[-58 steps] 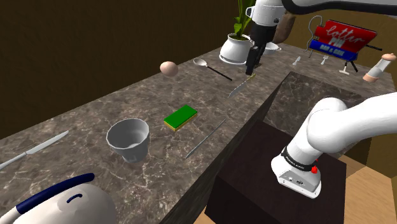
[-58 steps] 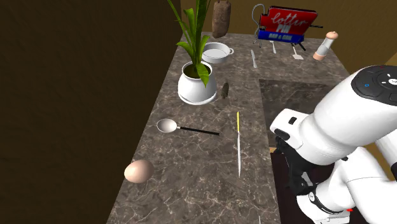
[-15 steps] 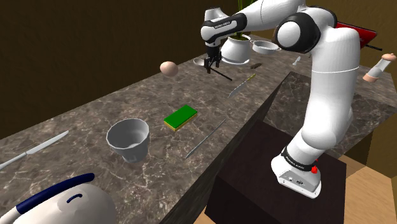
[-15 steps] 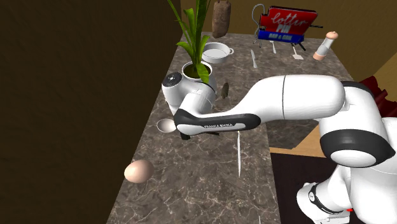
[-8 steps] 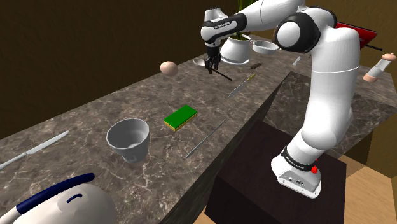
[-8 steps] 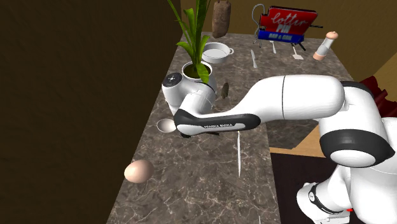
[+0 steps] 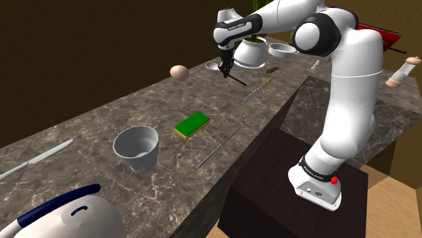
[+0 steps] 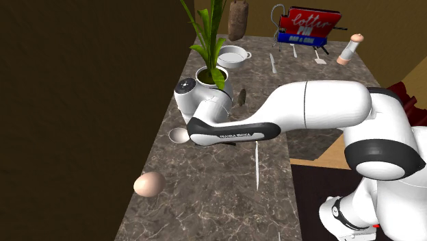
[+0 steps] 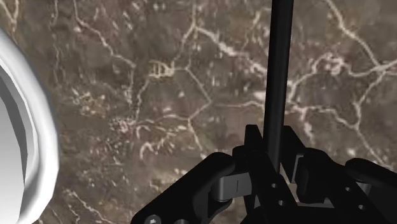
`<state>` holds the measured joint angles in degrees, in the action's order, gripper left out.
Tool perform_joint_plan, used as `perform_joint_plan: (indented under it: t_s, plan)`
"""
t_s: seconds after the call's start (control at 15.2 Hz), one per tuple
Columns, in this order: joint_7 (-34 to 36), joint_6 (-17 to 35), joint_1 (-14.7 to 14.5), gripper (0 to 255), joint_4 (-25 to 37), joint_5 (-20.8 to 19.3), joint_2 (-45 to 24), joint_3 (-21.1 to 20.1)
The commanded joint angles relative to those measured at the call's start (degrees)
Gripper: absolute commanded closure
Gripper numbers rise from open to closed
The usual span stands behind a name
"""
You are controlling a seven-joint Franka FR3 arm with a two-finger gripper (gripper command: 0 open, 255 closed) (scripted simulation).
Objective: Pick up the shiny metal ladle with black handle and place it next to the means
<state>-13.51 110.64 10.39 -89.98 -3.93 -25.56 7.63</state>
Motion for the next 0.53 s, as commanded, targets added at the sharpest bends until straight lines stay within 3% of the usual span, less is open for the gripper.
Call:
perform_joint_plan:
  t_s: [0.0, 0.46]
  plan:
    - [-0.07, 0.01, 0.07, 255, 0.13, 0.01, -0.19, 0.03]
    - [-0.46, -4.70, 0.03, 255, 3.46, -0.04, 1.22, 0.10]
